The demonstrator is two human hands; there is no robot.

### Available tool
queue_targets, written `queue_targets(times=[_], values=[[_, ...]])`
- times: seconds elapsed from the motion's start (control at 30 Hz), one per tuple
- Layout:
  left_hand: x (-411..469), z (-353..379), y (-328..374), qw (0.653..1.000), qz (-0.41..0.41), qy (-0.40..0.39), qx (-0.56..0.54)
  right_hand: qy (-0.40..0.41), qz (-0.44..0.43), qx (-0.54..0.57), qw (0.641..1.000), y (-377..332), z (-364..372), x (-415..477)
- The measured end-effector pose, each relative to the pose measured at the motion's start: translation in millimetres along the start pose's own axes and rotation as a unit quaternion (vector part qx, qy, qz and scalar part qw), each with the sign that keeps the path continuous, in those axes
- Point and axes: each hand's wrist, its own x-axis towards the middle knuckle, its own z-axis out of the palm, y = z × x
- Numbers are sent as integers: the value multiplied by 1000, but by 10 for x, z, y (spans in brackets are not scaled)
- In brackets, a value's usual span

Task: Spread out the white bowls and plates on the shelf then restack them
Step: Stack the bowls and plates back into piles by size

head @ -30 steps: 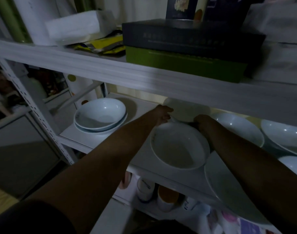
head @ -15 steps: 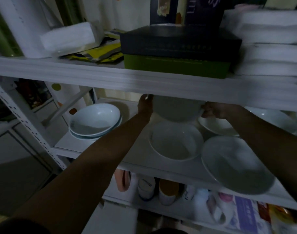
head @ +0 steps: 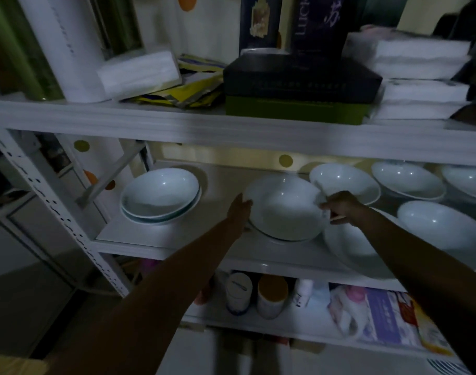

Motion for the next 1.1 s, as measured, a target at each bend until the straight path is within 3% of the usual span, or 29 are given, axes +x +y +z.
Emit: queue_targets(times=[0.1,0.43,0.67,0.87,0.97,1.1], values=[[-161,-14,-58,987,-85,-83,-112,-29,29,65,997,16,99,-56],[-266,-444,209,989,-18,-41,-144,-8,-17,173,985,-571,400,-266],[-255,-1400,723,973,55,111,-194,-115,-120,294,941,-1324,1000,-450],[-263,-2137,541,954,75,173,-234,-199,-115,280,932,-1679,1801,-517],[-241,-2358,387,956,78,195,-205,-222,-101,254,936,-1628,2175,-510],[363,-2824,-59,969,26,240,-56,-220,-100,204,949,-1523,2430,-483]])
